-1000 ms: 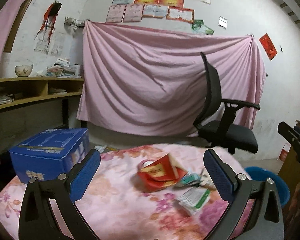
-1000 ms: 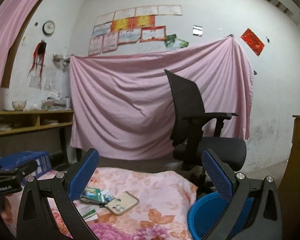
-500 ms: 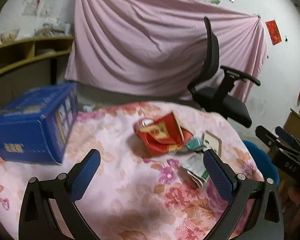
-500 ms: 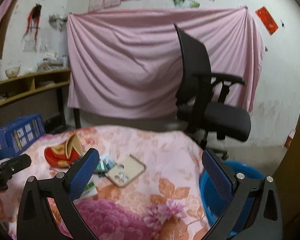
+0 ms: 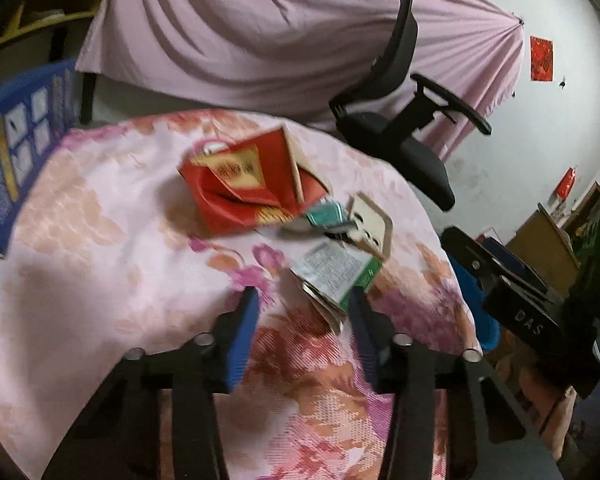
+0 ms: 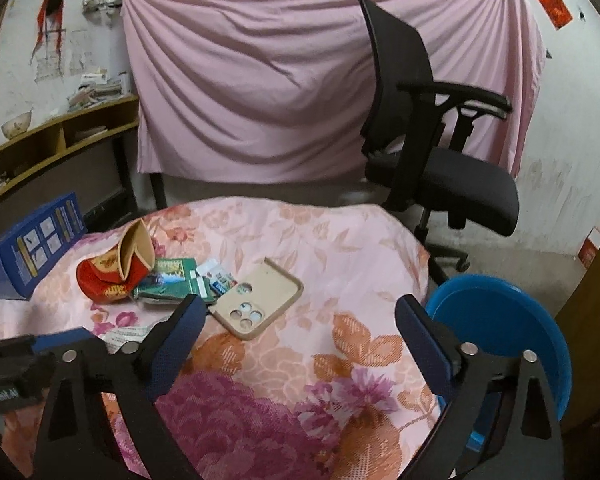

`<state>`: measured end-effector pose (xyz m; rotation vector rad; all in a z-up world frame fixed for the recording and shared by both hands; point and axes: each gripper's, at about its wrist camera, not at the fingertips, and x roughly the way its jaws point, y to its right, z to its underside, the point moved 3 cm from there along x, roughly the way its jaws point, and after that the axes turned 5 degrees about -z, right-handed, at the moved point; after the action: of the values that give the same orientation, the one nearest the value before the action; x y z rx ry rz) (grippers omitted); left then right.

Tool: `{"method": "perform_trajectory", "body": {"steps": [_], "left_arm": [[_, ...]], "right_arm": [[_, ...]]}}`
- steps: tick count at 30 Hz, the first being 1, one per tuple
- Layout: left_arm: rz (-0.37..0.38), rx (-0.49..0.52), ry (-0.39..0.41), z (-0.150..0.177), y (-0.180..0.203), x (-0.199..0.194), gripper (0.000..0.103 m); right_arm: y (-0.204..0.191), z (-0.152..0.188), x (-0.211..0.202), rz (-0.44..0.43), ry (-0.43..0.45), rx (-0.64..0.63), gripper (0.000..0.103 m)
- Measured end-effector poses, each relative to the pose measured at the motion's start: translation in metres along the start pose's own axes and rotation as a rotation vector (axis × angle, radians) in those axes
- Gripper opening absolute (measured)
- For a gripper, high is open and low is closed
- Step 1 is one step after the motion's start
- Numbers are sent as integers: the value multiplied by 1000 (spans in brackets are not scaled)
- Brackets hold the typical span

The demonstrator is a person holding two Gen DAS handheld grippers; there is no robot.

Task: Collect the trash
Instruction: 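Grasp the white medicine box sheet with the left tool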

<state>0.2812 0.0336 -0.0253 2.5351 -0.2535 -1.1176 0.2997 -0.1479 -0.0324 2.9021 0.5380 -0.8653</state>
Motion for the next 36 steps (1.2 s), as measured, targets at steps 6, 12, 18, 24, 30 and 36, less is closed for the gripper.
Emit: {"method": "perform_trajectory", "body": {"steps": [6, 12, 18, 24, 30, 36], "left_arm": [[4, -50, -40, -6, 1, 10, 18], [6, -55, -27, -7, 1, 10, 8], [-39, -56, 40, -8, -7, -3, 5], [-105, -46, 106, -9, -15, -11, 5], [-98, -43, 111, -7, -16, -11, 5], [-84, -22, 159, -4, -13, -21, 3]], "right_arm": [[1, 7, 14, -33, -81, 38, 84], [2, 10, 31, -69, -147, 112, 79], [3, 12, 50, -102, -202, 184, 62], [3, 14, 63, -97, -241, 201, 34], [3, 16, 65, -138, -258, 198, 9], [3, 15, 54, -109, -235, 136, 5]]}}
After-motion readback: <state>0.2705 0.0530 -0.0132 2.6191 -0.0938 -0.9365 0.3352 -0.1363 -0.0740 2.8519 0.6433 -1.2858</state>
